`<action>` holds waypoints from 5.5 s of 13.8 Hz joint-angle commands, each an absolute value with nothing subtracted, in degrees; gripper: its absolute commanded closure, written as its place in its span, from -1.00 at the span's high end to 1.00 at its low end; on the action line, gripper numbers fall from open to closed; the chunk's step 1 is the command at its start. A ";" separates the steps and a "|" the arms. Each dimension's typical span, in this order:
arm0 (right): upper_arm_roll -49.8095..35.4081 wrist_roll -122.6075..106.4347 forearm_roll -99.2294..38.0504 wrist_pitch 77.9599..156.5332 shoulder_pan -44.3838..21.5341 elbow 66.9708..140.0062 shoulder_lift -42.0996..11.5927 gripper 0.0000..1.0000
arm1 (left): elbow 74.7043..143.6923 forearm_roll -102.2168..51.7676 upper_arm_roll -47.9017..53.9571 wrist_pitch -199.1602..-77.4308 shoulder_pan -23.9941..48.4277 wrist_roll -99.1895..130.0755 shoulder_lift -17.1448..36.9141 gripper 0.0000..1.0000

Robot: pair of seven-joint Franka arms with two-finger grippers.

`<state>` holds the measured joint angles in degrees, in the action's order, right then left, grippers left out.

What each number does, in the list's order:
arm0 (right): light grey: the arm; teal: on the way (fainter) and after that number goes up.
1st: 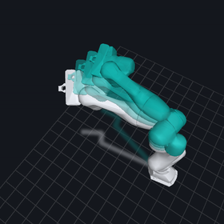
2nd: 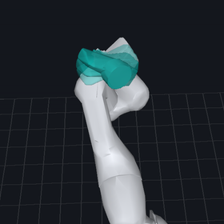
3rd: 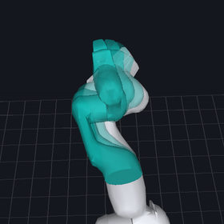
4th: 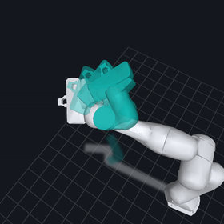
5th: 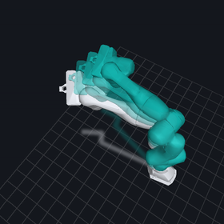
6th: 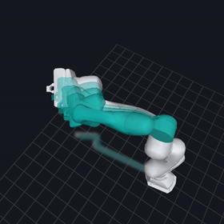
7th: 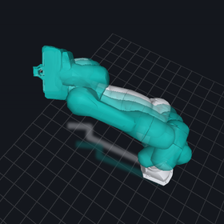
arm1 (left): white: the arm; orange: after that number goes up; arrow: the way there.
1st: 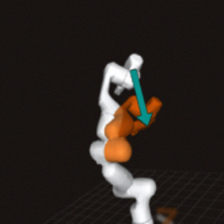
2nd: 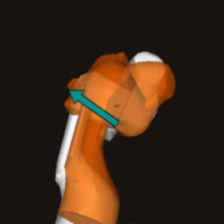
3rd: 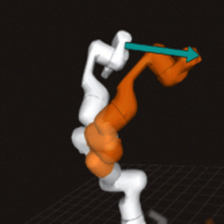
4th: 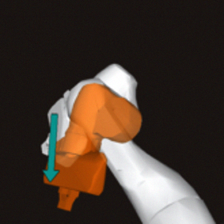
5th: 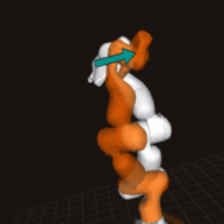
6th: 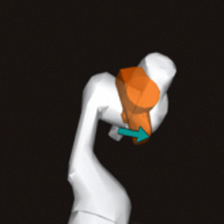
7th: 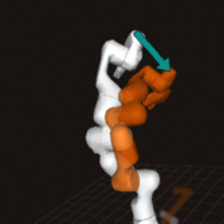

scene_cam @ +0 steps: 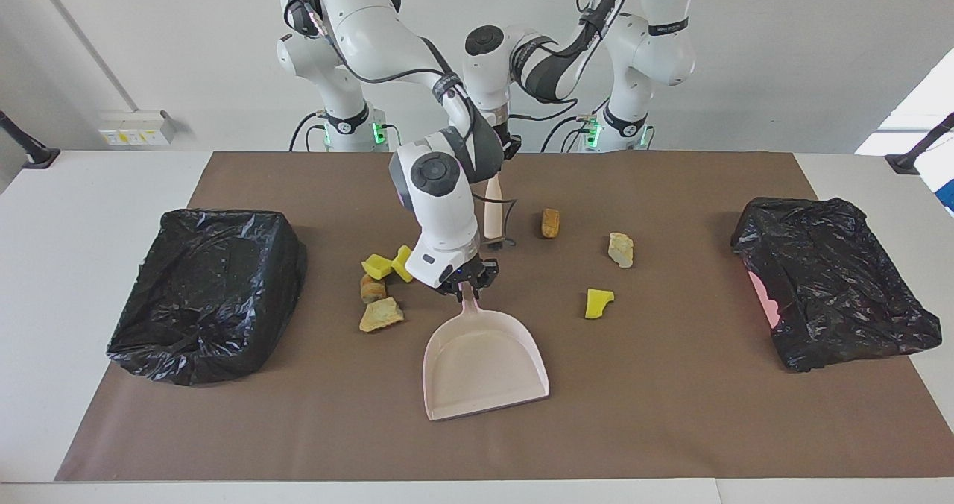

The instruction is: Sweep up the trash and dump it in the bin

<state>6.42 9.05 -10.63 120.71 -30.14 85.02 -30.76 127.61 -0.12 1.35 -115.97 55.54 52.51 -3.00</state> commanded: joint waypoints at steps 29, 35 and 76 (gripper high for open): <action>5.36 -45.97 1.76 117.85 -35.86 114.35 -8.00 -1.00 | 142.38 -3.68 1.93 -116.25 35.67 57.41 -15.65 -1.00; 5.36 -44.74 3.16 120.32 -37.71 114.35 -10.81 -1.00 | 141.33 -9.84 1.85 -117.54 37.53 46.93 -14.50 -1.00; 5.36 -43.86 3.43 120.59 -37.71 114.43 -10.81 -1.00 | 139.12 -4.92 1.49 -118.91 20.02 28.37 -11.16 -1.00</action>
<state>5.44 -45.34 2.04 119.55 -37.54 114.00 -10.81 136.79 -5.63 1.56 -117.41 16.62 23.05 -9.81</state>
